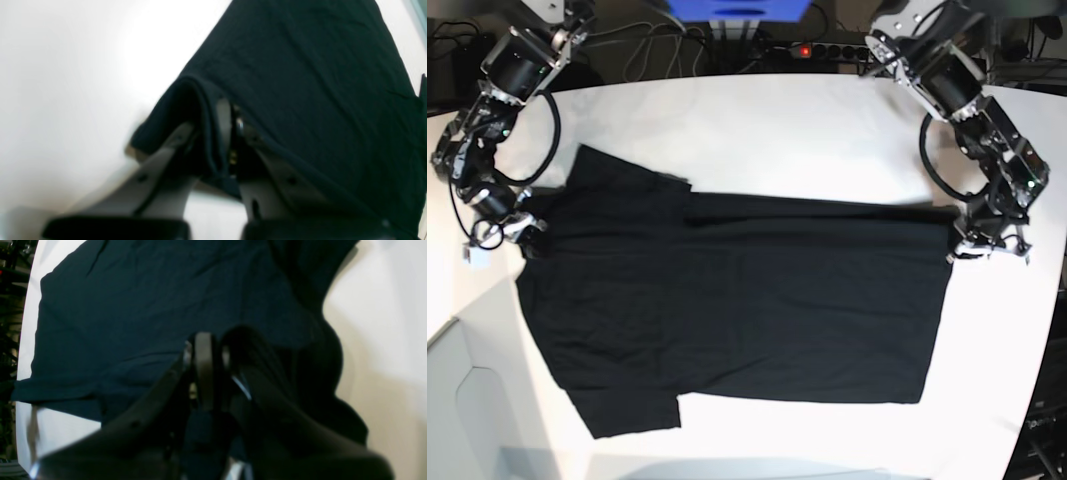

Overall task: Fold the T-shirt properly
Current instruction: 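Drag the shirt across the table with both grippers holding its corners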

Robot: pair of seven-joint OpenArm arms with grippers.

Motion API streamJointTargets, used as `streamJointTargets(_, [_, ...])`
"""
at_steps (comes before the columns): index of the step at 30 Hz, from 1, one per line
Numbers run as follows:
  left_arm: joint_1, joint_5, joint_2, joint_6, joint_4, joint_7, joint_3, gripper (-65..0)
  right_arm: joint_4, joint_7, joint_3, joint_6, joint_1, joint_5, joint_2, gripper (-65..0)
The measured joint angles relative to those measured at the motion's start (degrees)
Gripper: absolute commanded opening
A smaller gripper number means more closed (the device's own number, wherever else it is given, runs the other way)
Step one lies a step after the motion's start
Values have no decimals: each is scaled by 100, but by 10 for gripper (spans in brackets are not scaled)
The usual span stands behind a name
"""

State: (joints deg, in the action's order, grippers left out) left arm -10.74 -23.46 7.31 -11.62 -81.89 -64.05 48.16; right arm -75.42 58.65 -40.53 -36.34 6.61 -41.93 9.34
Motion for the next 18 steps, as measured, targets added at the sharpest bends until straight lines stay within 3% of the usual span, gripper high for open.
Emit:
streamJointTargets(3, [-72,203,-2,0,0,13,4,-645,0,-4,0,0,0,-2,2,-650])
streamJointTargets(7, [-63,262,35,2,260,490,-131,-635,0,-2,0,0,0,-7,-4,-650])
streamJointTargets(9, [-55,267,44,2,422,605,-238,-595,0,4,0,0,0,-4,0,-650])
streamJointTargets(15, [-39,225,31,7,662,647,-214,-342,0,46,0,2,-2,-2,0,-423])
streamJointTargets(18, [-39,221,26,2,640,649,-219,-311,-4,286,-20,7,0,-4,2,-381])
